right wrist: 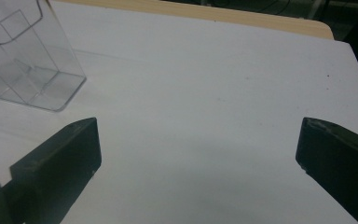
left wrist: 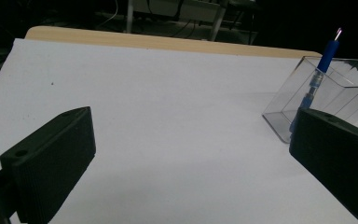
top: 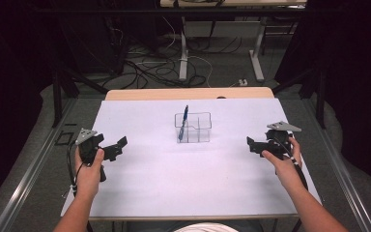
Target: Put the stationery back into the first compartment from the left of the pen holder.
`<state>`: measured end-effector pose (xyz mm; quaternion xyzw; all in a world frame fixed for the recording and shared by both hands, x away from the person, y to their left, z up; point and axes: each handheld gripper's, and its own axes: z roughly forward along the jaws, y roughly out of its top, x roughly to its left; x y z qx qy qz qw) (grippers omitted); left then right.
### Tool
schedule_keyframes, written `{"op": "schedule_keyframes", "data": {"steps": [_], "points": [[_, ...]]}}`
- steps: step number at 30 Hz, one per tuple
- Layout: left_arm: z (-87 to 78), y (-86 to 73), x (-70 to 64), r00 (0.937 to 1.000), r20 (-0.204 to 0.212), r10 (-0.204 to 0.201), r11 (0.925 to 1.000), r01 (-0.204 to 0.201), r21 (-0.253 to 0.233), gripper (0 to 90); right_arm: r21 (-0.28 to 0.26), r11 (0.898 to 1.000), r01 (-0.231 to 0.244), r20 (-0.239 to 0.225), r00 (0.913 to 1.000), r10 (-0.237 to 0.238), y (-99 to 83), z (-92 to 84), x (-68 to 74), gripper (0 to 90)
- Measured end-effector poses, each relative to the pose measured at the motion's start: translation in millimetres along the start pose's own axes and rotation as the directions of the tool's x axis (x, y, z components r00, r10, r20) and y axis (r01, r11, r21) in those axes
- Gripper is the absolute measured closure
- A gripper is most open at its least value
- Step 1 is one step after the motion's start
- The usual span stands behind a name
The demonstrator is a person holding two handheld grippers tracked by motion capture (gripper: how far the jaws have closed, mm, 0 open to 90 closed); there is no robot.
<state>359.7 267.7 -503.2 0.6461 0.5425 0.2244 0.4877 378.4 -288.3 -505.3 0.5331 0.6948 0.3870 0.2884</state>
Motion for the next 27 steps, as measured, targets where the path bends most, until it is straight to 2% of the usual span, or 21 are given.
{"op": "schedule_keyframes", "data": {"steps": [5, 8, 12, 17, 19, 24, 27], "points": [[4.0, -6.1, 3.3, 0.9997, -0.024, -0.002, 0.9999, 0.002, 0.015, 0.1, 0.032, 0.999, -0.015, 0.008, 0.9999, 0.014, -7.0, 3.7, -3.8, 0.0], [6.6, -9.2, 4.7, 0.9991, -0.039, 0.017, 0.9990, -0.015, 0.041, 0.1, 0.046, 0.999, 0.003, 0.020, 0.9998, -0.004, -10.5, 6.3, -4.8, 0.0], [10.0, -12.9, 6.9, 0.9980, -0.054, 0.031, 0.9979, -0.028, 0.058, 0.1, 0.052, 0.999, -0.007, 0.025, 0.9997, 0.006, -13.4, 8.0, -6.5, 0.0], [12.3, -15.5, 10.6, 0.9967, -0.079, 0.016, 0.9977, -0.011, 0.067, 0.1, 0.068, 0.997, -0.022, 0.036, 0.9992, 0.019, -18.0, 10.1, -9.0, 0.0], [13.2, -17.1, 11.4, 0.9965, -0.084, -0.007, 0.9972, 0.013, 0.073, 0.1, 0.084, 0.996, -0.033, 0.044, 0.9986, 0.030, -19.8, 11.7, -9.8, 0.0], [14.4, -18.7, 13.4, 0.9959, -0.090, 0.007, 0.9958, 0.001, 0.092, 0.1, 0.105, 0.994, -0.038, 0.065, 0.9974, 0.031, -21.5, 14.1, -10.3, 0.0], [14.6, -19.0, 13.6, 0.9954, -0.096, 0.001, 0.9952, 0.008, 0.098, 0.1, 0.114, 0.993, -0.037, 0.064, 0.9975, 0.030, -22.3, 15.3, -12.3, 0.0]]}}
